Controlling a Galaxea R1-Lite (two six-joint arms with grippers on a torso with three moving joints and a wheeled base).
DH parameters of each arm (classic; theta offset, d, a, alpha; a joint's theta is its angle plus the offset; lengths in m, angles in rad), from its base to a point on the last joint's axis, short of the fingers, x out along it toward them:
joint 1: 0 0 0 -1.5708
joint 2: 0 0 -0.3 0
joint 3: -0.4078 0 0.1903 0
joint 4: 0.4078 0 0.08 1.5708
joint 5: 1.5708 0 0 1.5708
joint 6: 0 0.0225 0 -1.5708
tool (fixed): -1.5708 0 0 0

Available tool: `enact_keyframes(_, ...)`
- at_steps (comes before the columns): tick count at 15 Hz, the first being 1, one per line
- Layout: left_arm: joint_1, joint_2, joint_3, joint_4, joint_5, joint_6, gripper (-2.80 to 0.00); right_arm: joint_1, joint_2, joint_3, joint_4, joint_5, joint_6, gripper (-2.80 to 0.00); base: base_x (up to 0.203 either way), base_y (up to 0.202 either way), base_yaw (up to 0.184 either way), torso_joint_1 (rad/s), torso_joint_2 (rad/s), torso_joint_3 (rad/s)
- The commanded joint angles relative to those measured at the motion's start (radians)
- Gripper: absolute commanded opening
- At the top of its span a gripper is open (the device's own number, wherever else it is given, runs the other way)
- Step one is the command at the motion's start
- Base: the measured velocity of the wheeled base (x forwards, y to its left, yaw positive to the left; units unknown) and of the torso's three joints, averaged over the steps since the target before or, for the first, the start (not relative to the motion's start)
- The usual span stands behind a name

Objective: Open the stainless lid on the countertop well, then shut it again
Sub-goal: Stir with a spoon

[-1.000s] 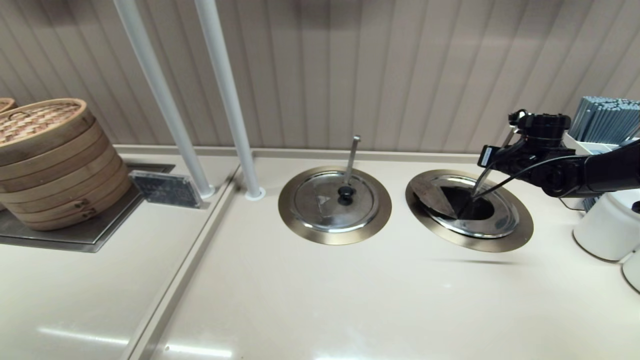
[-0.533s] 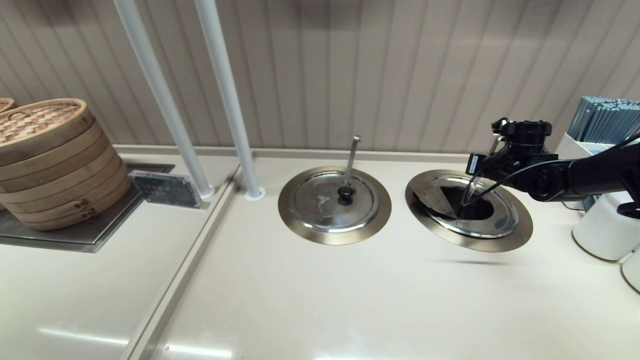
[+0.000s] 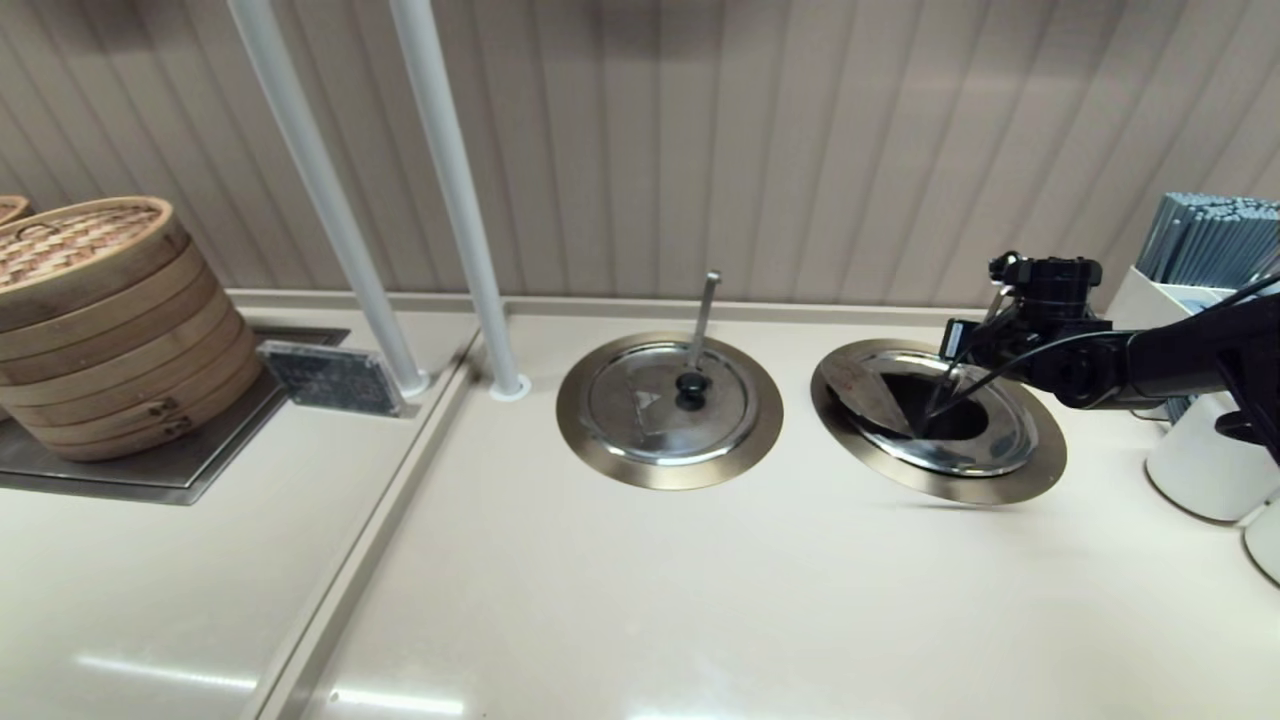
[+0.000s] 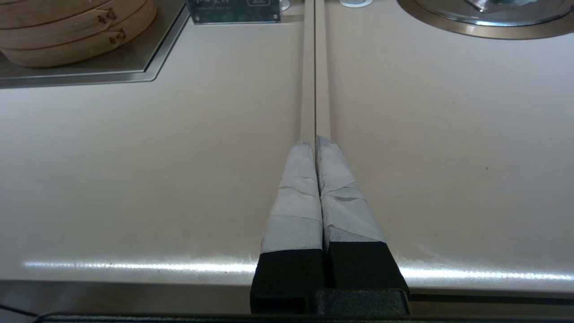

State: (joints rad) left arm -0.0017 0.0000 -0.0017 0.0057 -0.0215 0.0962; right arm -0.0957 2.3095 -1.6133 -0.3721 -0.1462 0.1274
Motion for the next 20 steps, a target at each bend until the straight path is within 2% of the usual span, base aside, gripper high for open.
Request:
enact_keyframes(1, 0.000, 0.000, 0.000, 0.000, 0.000, 0.000, -2.80, -0.011, 0.022, -0.014, -0.003, -0.001, -0.005, -2.80, 0.000, 0.000, 0.000, 0.000, 0.00, 0.000)
enact_keyframes(6, 0.000, 0.000, 0.000, 0.000, 0.000, 0.000, -2.80, -0.021, 0.014, -0.019, -0.005, -0.001, -0.003, -2.80, 0.000, 0.000, 0.000, 0.000, 0.00, 0.000)
enact_keyframes(8, 0.000, 0.000, 0.000, 0.000, 0.000, 0.000, -2.80, -0.022, 0.027, -0.063, -0.002, -0.015, 0.002, -2.80, 0.000, 0.000, 0.000, 0.000, 0.00, 0.000)
enact_keyframes(20, 0.000, 0.000, 0.000, 0.000, 0.000, 0.000, -2.80, -0.024, 0.034, -0.056, -0.001, -0.021, 0.008, -2.80, 0.000, 0.000, 0.000, 0.000, 0.00, 0.000)
